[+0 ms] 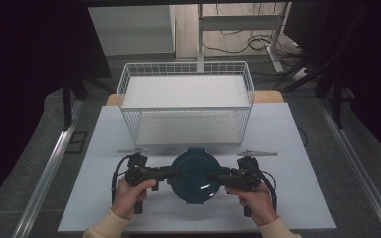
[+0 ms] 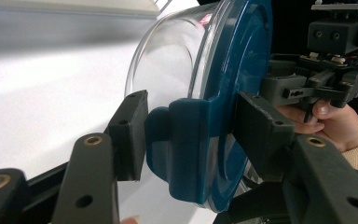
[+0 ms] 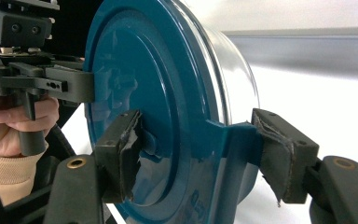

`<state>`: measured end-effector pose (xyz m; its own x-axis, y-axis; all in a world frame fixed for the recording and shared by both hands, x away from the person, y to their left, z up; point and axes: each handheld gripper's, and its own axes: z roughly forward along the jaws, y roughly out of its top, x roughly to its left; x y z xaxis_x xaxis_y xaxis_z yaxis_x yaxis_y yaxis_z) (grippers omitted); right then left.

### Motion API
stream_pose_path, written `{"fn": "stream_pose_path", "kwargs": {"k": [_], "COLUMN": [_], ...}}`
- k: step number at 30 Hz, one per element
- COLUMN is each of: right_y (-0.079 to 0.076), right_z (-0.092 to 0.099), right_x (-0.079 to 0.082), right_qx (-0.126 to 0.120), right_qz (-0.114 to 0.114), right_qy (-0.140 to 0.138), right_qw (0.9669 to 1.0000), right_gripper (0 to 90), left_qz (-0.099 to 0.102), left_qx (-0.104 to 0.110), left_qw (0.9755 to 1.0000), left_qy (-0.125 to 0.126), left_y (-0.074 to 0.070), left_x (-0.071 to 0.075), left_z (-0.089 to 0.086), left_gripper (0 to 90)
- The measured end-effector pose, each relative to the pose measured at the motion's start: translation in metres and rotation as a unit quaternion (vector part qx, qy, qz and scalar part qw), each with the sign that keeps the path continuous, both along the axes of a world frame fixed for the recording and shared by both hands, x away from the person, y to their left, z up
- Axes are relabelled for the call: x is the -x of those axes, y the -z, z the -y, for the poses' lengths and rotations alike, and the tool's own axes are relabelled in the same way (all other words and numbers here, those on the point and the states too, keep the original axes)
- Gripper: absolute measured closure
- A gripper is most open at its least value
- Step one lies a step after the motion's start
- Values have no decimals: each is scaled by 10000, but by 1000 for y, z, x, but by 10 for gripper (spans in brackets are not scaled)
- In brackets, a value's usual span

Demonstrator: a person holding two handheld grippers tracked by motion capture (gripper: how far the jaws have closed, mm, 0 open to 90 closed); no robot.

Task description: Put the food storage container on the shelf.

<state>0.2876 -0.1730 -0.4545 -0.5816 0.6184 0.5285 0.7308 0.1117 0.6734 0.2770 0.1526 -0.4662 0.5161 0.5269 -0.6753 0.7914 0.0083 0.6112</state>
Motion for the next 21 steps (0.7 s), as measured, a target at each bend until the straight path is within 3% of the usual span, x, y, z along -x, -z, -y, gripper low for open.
{"fn": "stream_pose_path", "kwargs": {"k": [21], "right_y": [-49], "right_z": [-2], "right_x": [-23], "right_qx": [-91], "right_qz": [405], "right_qy": [-14], "right_qw": [9991], "right_gripper": [353], "left_qz": [446], "left_qx": [-147], "left_qw": [9989], "left_qy": [-16], "left_y": [-57], "left_x": [-24], "left_z": [-2], "left_gripper": [462]}}
